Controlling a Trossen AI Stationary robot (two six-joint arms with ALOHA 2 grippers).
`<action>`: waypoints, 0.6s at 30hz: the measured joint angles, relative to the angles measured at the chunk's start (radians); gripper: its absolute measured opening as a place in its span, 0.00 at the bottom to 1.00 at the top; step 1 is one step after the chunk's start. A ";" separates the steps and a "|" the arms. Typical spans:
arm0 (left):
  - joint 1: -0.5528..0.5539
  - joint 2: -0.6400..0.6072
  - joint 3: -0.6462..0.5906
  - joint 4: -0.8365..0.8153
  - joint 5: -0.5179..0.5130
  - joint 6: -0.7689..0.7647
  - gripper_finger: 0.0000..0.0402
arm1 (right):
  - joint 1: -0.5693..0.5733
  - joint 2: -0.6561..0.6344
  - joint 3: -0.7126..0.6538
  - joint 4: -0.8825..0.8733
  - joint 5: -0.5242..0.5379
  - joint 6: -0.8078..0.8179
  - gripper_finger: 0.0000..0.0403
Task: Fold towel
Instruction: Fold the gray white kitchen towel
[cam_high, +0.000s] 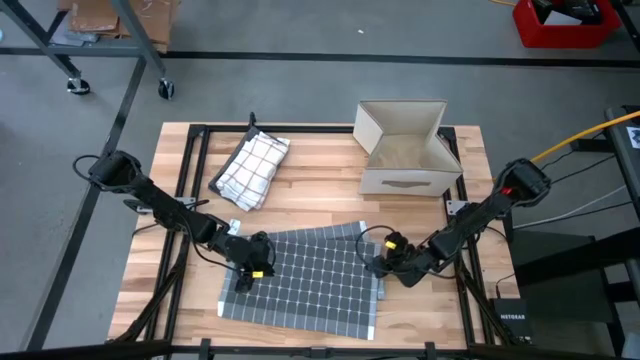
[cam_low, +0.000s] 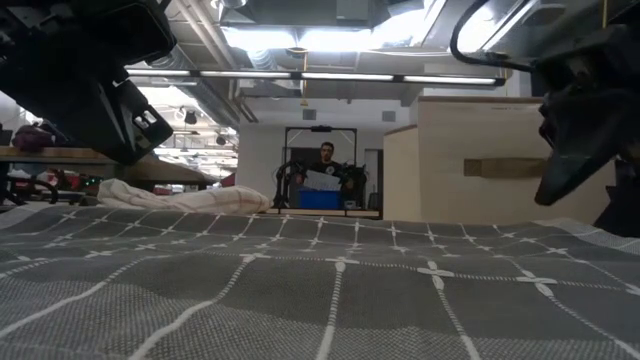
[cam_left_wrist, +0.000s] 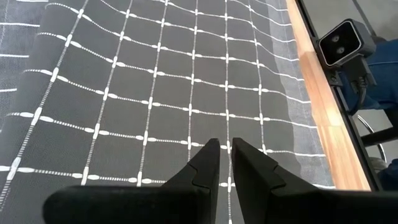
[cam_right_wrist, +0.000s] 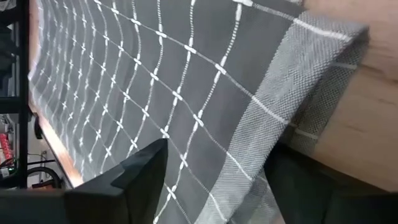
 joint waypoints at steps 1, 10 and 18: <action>0.000 0.000 0.000 0.000 0.000 0.000 0.09 | 0.000 0.007 0.000 0.004 -0.001 0.000 0.64; 0.000 0.000 0.000 -0.003 0.000 0.000 0.09 | 0.000 0.038 0.000 0.063 0.000 0.009 0.41; 0.000 0.000 0.000 -0.004 0.000 0.000 0.09 | -0.002 0.038 0.000 0.109 0.042 0.009 0.07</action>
